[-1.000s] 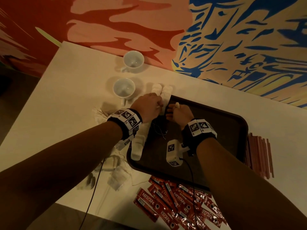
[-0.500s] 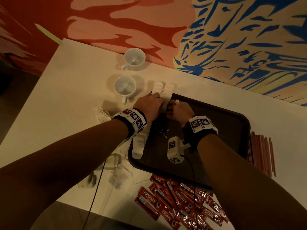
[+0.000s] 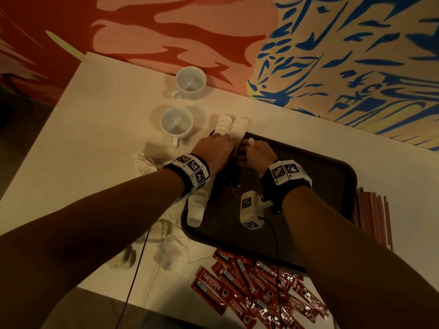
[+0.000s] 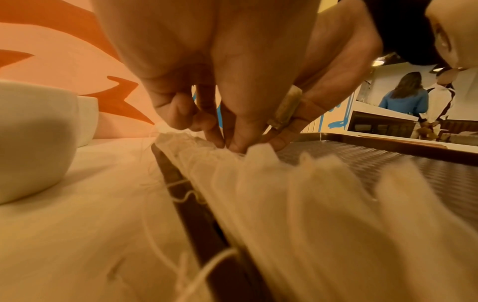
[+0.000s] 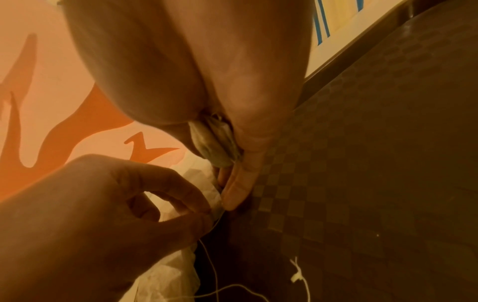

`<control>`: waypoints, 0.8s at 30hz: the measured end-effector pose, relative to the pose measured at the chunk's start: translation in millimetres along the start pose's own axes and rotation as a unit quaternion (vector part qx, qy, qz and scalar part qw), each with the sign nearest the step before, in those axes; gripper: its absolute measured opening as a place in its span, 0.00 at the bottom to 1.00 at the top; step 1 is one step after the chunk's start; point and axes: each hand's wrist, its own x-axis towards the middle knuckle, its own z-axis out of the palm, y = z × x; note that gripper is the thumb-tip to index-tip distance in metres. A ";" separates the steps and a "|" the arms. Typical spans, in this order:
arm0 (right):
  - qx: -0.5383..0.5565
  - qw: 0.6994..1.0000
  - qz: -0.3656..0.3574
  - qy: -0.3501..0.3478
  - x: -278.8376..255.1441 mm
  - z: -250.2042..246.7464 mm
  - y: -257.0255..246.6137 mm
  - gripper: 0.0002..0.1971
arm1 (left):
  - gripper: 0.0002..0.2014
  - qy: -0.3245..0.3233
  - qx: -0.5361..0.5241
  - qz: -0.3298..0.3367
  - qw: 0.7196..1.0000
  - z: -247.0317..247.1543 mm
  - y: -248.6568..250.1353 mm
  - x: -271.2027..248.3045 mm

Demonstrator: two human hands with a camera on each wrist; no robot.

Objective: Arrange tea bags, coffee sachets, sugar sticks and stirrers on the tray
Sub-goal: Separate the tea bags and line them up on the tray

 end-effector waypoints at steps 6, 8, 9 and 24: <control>0.009 1.000 0.006 0.007 0.9 -0.6 1.7 0.18 | 0.08 0.000 0.008 0.009 1.000 1.5 -1.7 1.4; 0.011 1.000 0.011 0.009 1.1 -1.0 2.0 0.18 | 0.07 0.001 0.004 0.012 1.000 0.9 -3.4 0.7; 0.012 1.000 0.012 0.009 1.4 -1.0 1.7 0.18 | 0.07 0.001 -0.001 0.011 1.000 0.3 -3.8 0.1; 0.077 0.996 0.033 0.035 -20.7 -6.6 -9.5 0.15 | 0.12 0.047 -0.133 -0.024 0.990 -12.7 -11.9 -8.5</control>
